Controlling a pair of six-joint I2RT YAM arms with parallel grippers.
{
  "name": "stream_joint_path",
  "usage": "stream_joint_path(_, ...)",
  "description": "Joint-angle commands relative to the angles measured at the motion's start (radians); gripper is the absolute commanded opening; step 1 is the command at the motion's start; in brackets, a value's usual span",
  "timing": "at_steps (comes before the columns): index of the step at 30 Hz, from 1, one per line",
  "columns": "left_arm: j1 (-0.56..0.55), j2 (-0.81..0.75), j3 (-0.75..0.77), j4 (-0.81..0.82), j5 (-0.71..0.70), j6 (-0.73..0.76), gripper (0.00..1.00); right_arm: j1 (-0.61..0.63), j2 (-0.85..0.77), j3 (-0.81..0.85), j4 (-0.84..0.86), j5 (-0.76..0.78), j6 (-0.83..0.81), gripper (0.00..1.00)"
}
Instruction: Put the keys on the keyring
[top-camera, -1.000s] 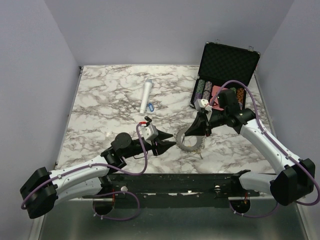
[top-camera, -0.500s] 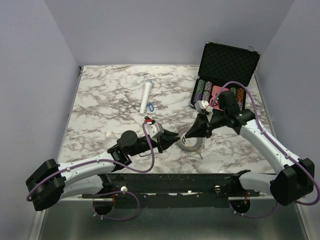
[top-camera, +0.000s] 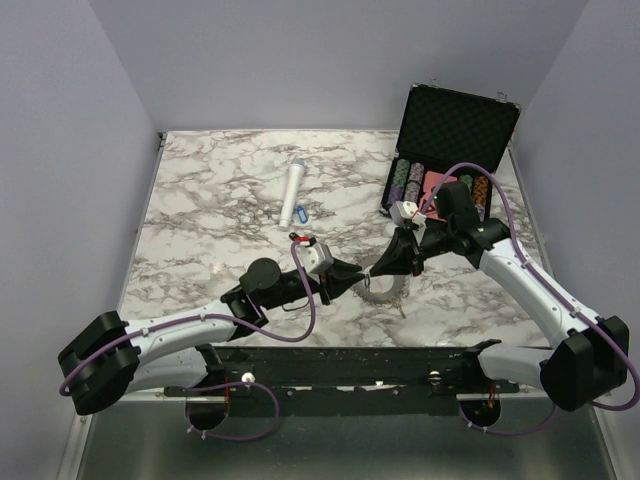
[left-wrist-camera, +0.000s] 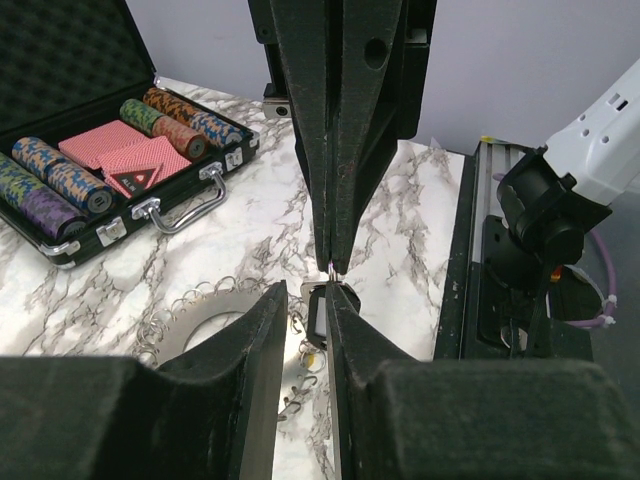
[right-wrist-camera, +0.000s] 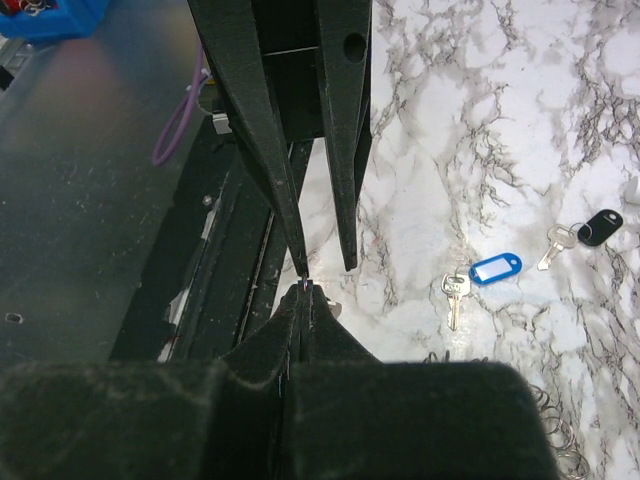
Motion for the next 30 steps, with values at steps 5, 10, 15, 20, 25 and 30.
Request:
stream_joint_path(5,-0.007,0.031,0.033,0.039,0.06,-0.033,0.29,-0.002,0.007,-0.01,-0.012,-0.035,-0.015,0.0)
stream_joint_path(10,-0.007,0.036,0.035,0.039,0.067,-0.039,0.29,-0.002,0.009,-0.01,-0.012,-0.033,-0.015,0.0)
stream_joint_path(15,-0.007,-0.001,0.001,0.05,0.035,-0.041,0.31,-0.002,0.012,-0.012,0.002,-0.019,0.001,0.0)
stream_joint_path(20,-0.008,-0.04,-0.03,0.059,0.027,-0.048,0.35,-0.002,0.015,-0.012,-0.003,-0.024,0.001,0.0)
stream_joint_path(25,-0.006,-0.023,-0.033,0.068,0.043,-0.07,0.36,-0.002,0.017,-0.012,-0.001,-0.029,0.001,0.0)
stream_joint_path(30,-0.006,0.016,-0.022,0.09,0.038,-0.085,0.36,-0.003,0.017,-0.01,-0.004,-0.041,0.001,0.0)
